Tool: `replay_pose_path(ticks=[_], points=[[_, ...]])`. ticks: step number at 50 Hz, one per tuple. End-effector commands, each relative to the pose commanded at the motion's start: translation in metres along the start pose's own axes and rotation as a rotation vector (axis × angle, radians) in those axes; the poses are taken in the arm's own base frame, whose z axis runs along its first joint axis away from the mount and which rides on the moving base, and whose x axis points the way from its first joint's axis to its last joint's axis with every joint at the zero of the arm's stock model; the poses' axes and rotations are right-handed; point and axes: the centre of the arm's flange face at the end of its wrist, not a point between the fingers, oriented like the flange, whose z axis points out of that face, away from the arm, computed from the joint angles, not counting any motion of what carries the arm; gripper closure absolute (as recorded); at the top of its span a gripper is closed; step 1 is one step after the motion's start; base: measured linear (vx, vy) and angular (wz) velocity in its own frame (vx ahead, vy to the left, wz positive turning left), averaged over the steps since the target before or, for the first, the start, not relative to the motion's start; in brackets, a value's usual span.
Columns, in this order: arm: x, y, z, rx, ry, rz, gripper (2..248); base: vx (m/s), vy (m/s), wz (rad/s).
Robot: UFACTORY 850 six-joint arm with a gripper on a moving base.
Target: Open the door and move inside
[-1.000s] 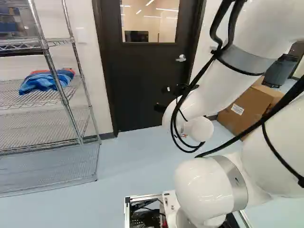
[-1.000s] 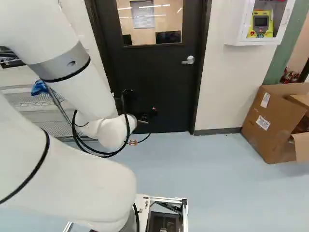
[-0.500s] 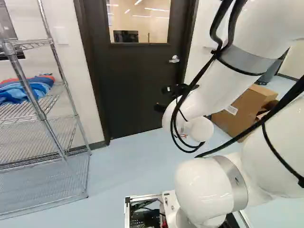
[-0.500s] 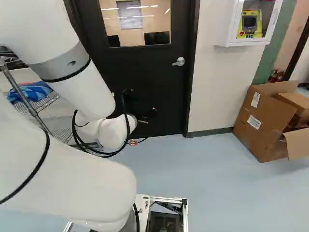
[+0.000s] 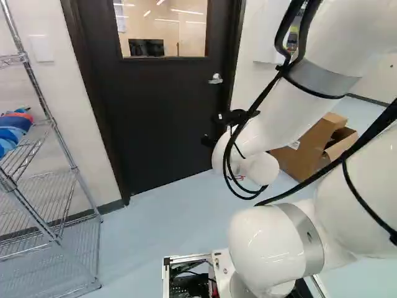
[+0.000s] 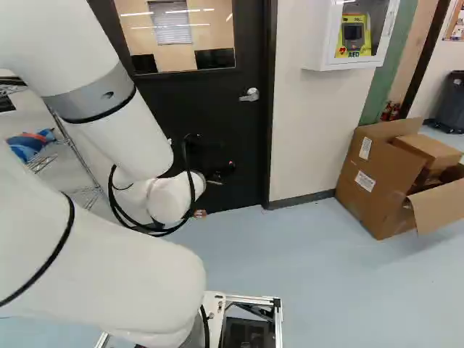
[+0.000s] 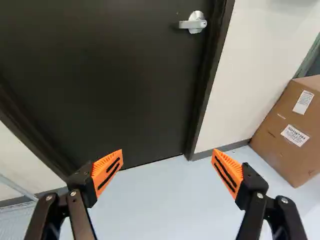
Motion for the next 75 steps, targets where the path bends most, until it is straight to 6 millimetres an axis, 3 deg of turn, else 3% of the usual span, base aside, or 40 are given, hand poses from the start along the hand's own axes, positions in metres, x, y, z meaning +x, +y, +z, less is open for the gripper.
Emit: replay_pose_path(ticks=[75], points=[[0.0000,0.0000,0.0000,0.000,0.000,0.000,3,0.127,0.001,-0.014]])
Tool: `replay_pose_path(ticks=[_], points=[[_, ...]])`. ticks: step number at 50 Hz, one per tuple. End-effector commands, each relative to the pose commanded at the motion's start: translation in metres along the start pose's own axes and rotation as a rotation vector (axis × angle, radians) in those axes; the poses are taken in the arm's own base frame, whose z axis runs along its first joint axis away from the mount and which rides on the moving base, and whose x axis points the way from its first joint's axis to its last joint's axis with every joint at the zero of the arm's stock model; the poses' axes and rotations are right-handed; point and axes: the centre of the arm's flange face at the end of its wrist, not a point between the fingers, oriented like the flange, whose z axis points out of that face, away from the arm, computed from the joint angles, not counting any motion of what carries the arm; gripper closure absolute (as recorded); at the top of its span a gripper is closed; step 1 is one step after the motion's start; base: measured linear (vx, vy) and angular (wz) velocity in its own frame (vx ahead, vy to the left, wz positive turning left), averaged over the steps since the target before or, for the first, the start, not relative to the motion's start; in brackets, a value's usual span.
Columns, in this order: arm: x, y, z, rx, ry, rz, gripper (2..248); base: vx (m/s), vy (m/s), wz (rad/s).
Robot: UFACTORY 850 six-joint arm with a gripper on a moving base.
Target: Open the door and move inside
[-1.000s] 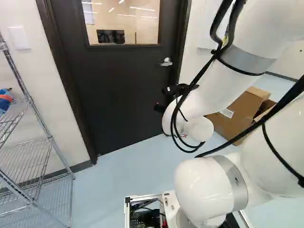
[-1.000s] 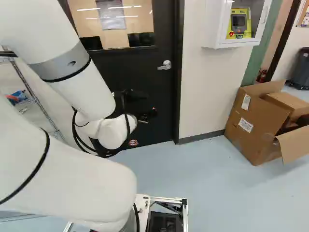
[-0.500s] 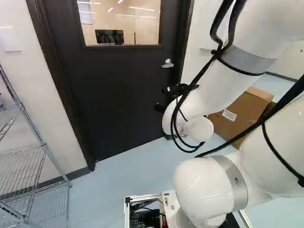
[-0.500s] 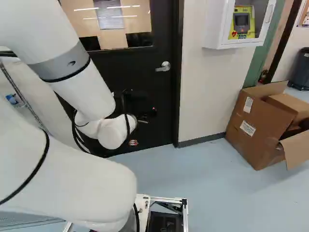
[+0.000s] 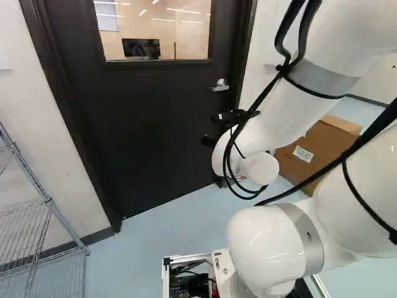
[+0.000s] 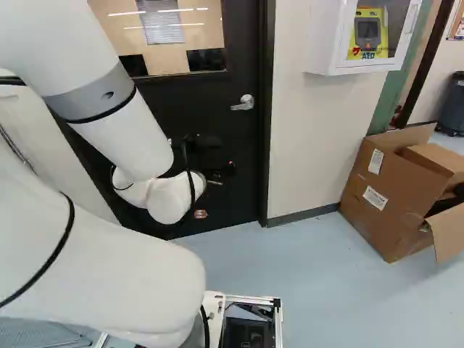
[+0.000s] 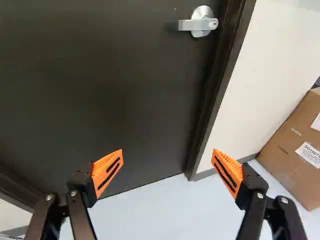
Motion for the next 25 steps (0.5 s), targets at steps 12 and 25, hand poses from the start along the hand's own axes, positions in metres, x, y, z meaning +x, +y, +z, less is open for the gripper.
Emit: replay_pose_path(ticks=[12,25], points=[[0.0000,0.0000,0.0000,0.000,0.000,0.000,3,0.119,0.000,-0.016],[0.0000,0.0000,0.0000,0.000,0.000,0.000,3,0.114,-0.001,-0.015]])
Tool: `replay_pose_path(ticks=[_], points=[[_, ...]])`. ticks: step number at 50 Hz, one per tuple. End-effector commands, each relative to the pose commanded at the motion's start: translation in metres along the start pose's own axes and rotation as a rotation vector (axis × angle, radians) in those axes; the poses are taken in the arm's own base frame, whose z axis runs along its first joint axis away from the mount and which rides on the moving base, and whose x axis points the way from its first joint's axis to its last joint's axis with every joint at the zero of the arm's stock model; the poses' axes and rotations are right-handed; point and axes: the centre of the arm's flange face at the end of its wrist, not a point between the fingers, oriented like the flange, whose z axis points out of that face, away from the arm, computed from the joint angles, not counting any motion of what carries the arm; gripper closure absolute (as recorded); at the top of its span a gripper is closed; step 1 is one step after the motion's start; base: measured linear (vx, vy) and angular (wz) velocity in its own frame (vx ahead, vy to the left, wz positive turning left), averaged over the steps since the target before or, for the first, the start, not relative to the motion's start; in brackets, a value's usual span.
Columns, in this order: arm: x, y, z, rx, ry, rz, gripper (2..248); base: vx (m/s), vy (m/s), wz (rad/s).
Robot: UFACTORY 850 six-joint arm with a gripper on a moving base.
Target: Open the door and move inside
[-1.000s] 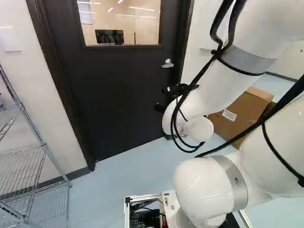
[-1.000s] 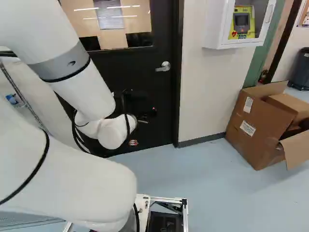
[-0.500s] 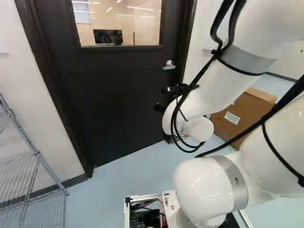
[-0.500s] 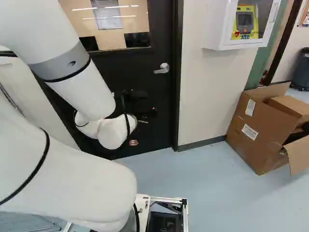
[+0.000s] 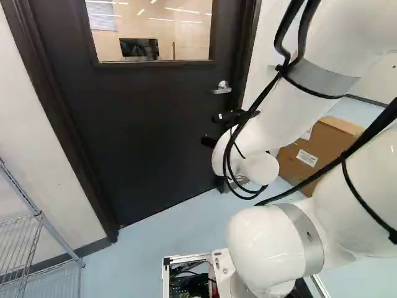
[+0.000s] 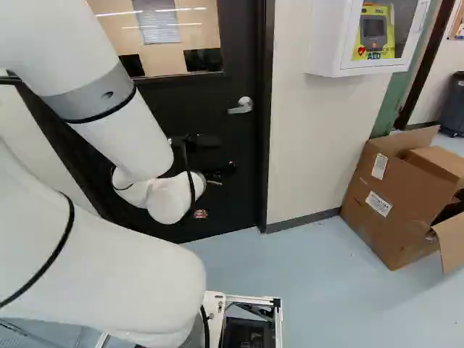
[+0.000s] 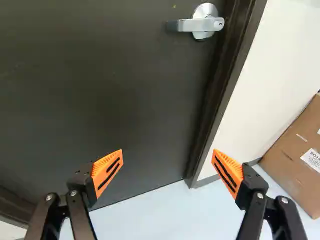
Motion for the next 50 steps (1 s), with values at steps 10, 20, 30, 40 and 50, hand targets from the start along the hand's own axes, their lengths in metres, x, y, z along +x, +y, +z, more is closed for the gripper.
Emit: replay_pose_path(ticks=[10,20,30,40,50], points=[[0.0000,0.0000,0.0000,0.000,0.000,0.000,3,0.101,0.000,-0.014],[0.0000,0.0000,0.0000,0.000,0.000,0.000,3,0.082,0.000,-0.011],[0.0000,0.0000,0.0000,0.000,0.000,0.000,3,0.018,0.001,-0.003],[0.0001,0.0000,0.0002,0.000,0.000,0.000,3,-0.002,0.000,0.001],[0.0051,0.0000,0.0027,0.000,0.010,0.000,3,0.000,0.000,0.000]])
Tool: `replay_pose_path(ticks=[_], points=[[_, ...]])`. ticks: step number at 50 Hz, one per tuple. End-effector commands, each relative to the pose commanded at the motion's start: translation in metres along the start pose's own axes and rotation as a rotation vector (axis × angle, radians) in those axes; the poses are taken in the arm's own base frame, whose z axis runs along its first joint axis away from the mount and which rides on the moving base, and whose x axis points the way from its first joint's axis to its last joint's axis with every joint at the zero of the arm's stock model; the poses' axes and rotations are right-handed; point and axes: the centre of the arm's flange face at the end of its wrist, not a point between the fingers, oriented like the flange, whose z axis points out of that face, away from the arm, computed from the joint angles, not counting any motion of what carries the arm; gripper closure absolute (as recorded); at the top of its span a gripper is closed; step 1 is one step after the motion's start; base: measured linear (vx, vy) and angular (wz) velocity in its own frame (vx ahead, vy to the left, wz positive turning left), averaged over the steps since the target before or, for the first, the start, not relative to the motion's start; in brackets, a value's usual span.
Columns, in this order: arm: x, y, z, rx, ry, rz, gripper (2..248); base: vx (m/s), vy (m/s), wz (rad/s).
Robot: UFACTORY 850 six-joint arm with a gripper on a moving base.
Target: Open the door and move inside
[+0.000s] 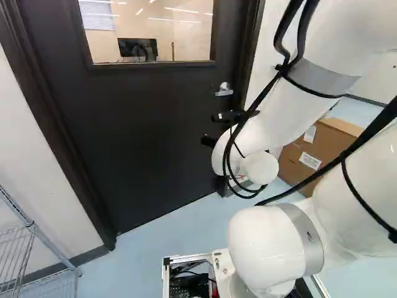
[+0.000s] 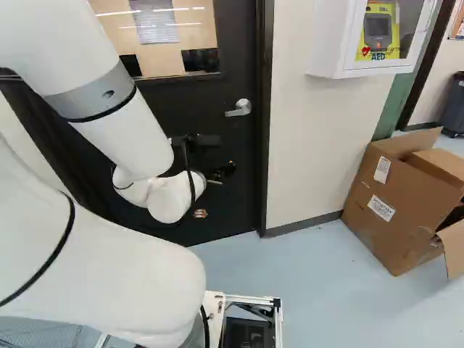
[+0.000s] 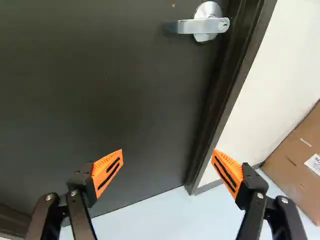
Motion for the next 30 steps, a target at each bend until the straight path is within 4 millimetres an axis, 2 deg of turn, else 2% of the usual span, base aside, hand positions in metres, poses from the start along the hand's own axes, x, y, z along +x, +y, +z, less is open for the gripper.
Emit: replay_pose_path(ticks=[30], points=[[0.031,0.002,0.006,0.004,0.080,-0.011,3,0.000,0.000,0.000]])
